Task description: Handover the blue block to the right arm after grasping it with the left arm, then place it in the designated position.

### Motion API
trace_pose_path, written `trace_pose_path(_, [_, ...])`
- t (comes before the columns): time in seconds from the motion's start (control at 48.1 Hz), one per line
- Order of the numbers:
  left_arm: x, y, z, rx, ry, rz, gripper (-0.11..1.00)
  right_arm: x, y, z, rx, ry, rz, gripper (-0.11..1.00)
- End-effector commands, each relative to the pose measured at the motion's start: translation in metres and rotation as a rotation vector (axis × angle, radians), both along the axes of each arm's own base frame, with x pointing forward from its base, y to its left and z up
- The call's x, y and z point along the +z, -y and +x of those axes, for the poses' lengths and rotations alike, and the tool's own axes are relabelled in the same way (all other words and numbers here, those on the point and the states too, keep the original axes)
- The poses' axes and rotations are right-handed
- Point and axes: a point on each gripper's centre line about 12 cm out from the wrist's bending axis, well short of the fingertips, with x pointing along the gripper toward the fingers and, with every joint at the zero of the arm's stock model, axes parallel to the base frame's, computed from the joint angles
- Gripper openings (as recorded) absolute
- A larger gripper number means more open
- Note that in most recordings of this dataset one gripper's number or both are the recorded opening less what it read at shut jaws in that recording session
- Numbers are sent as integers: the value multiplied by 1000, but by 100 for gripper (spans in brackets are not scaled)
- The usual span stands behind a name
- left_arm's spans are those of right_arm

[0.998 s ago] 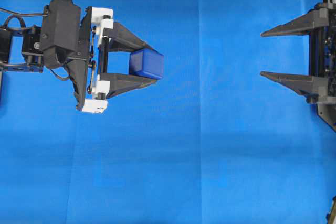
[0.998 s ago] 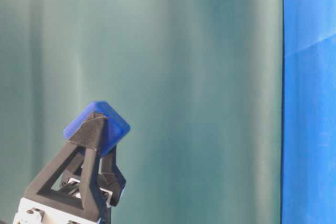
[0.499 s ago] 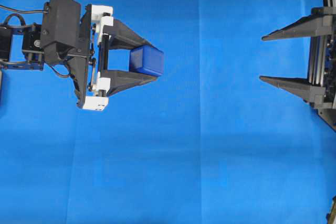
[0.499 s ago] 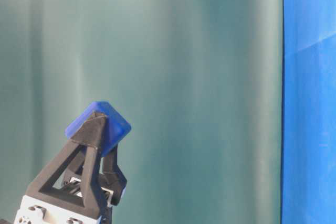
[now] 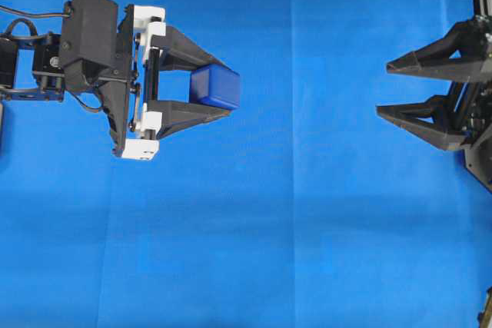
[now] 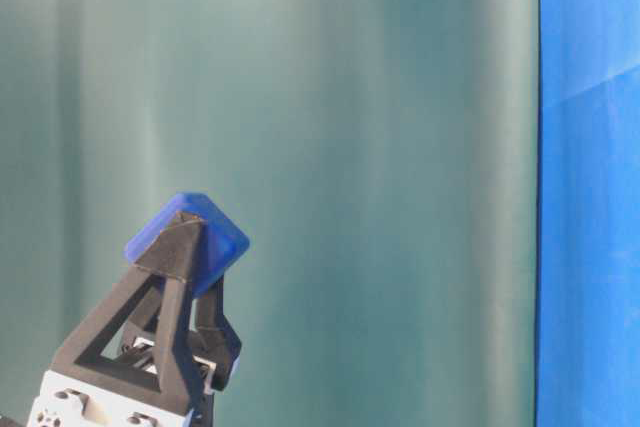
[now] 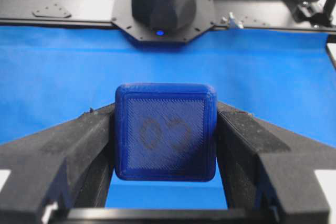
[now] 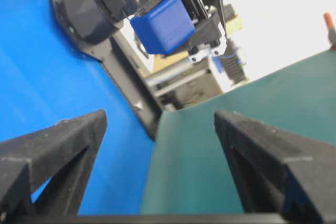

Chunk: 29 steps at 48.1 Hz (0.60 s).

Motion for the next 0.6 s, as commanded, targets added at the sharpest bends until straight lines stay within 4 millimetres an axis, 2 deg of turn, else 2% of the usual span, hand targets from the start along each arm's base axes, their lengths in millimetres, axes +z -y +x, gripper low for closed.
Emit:
trace_pose_path(0.0, [14,-1,-2,4,44,-3,48,11,-1,2,3,30,-45,94])
trace_pose_path(0.208, [13,-1,-2,4,43,-3,48,9,0,3,-8,13,-112,94])
trace_pose_path(0.582, [13,-1,-3,4,44,-3,48,7,1,6,-8,-1,-113,94])
